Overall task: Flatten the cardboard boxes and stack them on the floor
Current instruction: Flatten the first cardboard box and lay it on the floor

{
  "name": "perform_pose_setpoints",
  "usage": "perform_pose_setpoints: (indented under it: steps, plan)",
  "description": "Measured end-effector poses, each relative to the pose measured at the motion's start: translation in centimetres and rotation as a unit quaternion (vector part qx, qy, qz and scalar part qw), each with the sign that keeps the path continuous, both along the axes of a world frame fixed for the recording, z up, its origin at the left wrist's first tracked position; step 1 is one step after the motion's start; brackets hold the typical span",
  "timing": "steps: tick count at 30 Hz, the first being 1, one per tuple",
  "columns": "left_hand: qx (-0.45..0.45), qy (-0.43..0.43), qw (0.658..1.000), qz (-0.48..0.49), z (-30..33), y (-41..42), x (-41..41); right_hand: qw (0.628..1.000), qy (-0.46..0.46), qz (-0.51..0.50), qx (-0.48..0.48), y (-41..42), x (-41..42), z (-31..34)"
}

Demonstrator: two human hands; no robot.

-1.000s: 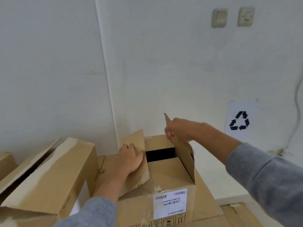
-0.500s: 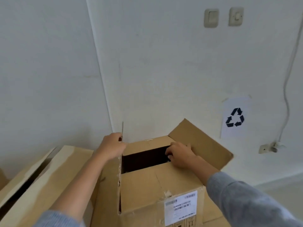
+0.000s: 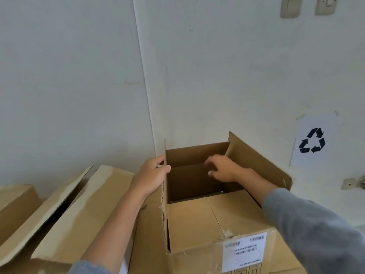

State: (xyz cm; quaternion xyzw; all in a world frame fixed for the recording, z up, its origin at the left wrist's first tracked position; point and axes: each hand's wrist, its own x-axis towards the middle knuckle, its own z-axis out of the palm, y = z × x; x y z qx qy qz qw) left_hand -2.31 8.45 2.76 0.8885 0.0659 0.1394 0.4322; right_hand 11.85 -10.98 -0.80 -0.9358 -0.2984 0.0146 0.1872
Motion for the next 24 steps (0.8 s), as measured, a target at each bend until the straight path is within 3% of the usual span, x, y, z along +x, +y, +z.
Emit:
perform_pose_setpoints:
  steps: [2,4,10,20,24]
  plan:
    - [-0.033,-0.011,0.999,-0.003,0.0,-0.4,-0.1,0.987,0.09,0.088,-0.097,-0.4,-2.6,-0.1]
    - [-0.082,-0.019,0.996,0.001,-0.1,-0.8,-0.1,0.974,0.12,0.126,-0.145,-0.8,-4.6,-0.2]
    - [-0.296,-0.084,0.952,-0.004,0.4,-2.5,-1.1,0.993,0.09,0.079,0.002,-3.3,-5.6,2.3]
    - [-0.272,-0.111,0.947,-0.132,2.7,-6.1,-3.1,0.98,-0.092,0.044,0.173,-6.9,-6.6,10.0]
    - [-0.207,-0.192,0.955,-0.087,3.7,-7.8,-3.1,0.959,-0.128,0.036,0.252,-6.8,-7.2,12.1]
